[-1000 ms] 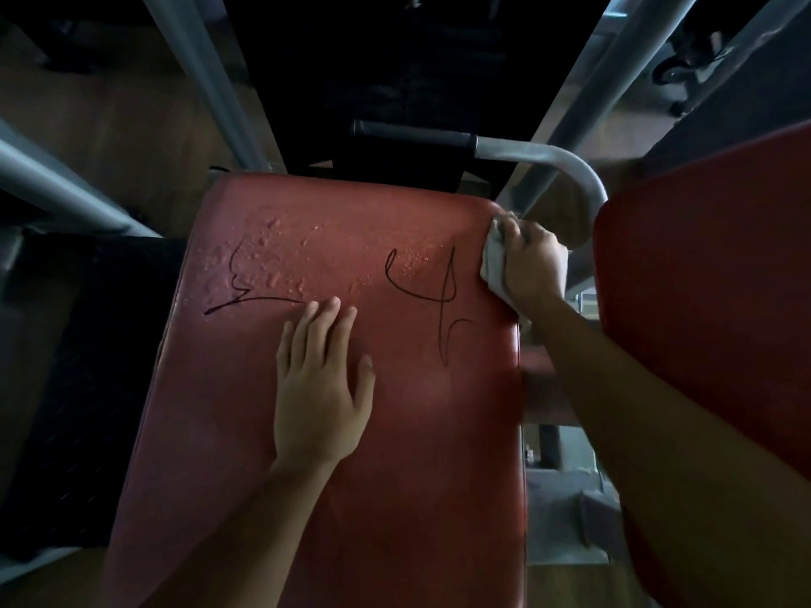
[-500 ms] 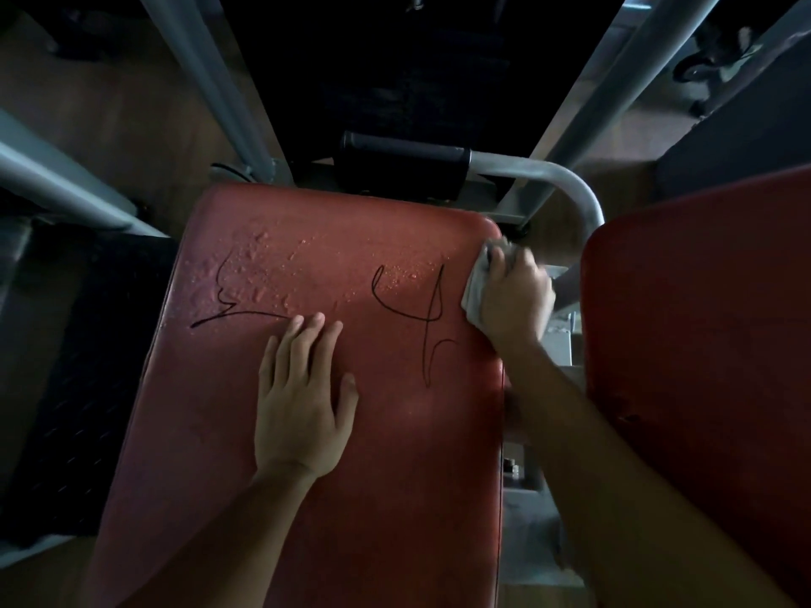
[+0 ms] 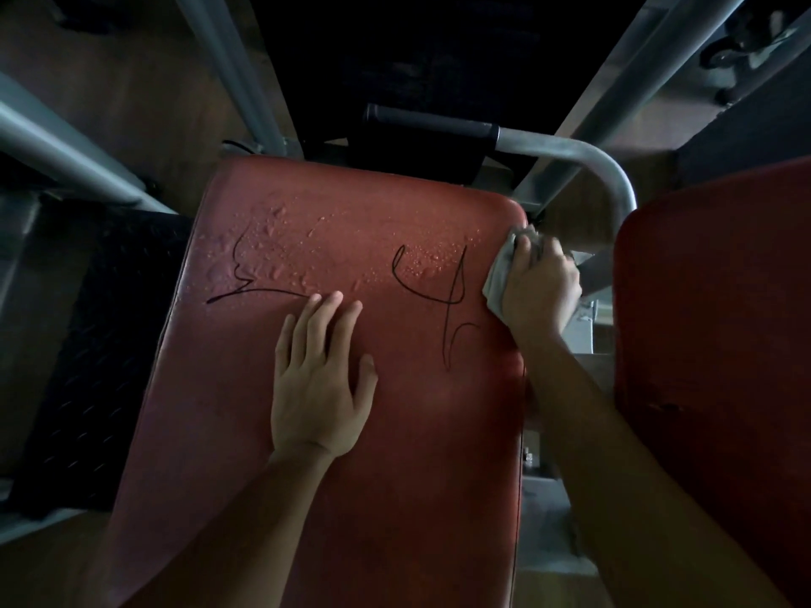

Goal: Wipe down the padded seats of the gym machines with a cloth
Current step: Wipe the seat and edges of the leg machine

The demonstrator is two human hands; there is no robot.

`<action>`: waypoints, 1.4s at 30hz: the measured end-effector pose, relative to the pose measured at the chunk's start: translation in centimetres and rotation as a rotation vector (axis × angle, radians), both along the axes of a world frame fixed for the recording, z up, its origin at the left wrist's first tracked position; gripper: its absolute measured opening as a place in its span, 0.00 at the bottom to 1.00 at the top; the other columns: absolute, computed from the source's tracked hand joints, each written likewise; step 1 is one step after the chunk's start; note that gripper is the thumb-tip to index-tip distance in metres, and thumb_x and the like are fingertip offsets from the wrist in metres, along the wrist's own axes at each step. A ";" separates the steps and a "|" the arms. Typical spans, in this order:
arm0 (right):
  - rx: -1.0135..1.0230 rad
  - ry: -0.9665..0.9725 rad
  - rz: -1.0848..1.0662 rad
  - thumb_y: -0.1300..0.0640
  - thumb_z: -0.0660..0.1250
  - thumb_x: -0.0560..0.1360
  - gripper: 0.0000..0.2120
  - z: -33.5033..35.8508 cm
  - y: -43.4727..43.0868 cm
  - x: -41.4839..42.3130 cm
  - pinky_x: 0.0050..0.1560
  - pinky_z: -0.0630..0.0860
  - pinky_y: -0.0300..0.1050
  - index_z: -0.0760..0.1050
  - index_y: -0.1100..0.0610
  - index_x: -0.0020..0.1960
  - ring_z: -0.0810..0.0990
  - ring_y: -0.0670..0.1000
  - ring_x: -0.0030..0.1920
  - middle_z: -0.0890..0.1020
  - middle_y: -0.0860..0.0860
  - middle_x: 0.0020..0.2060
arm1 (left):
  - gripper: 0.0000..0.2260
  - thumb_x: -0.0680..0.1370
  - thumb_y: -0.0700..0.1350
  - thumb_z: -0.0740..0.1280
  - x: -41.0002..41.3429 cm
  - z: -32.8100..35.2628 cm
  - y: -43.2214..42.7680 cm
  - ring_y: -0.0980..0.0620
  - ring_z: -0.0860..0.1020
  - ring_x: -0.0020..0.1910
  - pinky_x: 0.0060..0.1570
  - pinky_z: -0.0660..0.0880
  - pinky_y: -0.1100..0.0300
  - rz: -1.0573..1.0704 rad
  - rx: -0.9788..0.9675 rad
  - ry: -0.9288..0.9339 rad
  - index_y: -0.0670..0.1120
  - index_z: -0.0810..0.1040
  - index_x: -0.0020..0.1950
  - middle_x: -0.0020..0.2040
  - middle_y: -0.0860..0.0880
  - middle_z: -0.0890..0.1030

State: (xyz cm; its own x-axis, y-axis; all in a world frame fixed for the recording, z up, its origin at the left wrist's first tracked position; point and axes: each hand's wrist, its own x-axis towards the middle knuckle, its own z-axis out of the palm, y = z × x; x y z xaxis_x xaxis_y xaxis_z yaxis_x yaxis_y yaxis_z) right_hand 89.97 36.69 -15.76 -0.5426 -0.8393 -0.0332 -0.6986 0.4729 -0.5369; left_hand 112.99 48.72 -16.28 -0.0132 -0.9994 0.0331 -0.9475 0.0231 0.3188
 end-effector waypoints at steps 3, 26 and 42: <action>0.003 -0.048 0.044 0.46 0.59 0.83 0.20 0.3 -2.4 -0.6 0.56 0.71 0.51 0.77 0.61 0.59 0.78 0.62 0.58 0.81 0.60 0.57 | 0.26 0.80 0.52 0.57 0.0 0.0 0.0 0.48 0.57 0.80 0.80 0.51 0.46 -0.002 -0.014 0.003 0.46 0.68 0.77 0.78 0.47 0.64; -0.240 0.093 0.554 0.44 0.62 0.79 0.24 0.7 13.3 2.8 0.60 0.75 0.58 0.74 0.56 0.70 0.72 0.54 0.63 0.75 0.53 0.66 | 0.24 0.80 0.51 0.58 0.5 -0.2 0.4 0.47 0.60 0.79 0.79 0.54 0.46 -0.022 -0.105 0.078 0.47 0.69 0.75 0.76 0.47 0.67; -0.433 0.341 1.030 0.48 0.65 0.81 0.16 -2.0 8.9 4.1 0.58 0.74 0.55 0.83 0.55 0.62 0.77 0.54 0.56 0.83 0.51 0.57 | 0.22 0.83 0.49 0.59 8.0 0.1 1.5 0.54 0.59 0.80 0.78 0.56 0.58 -0.406 -0.037 0.154 0.45 0.71 0.76 0.78 0.52 0.67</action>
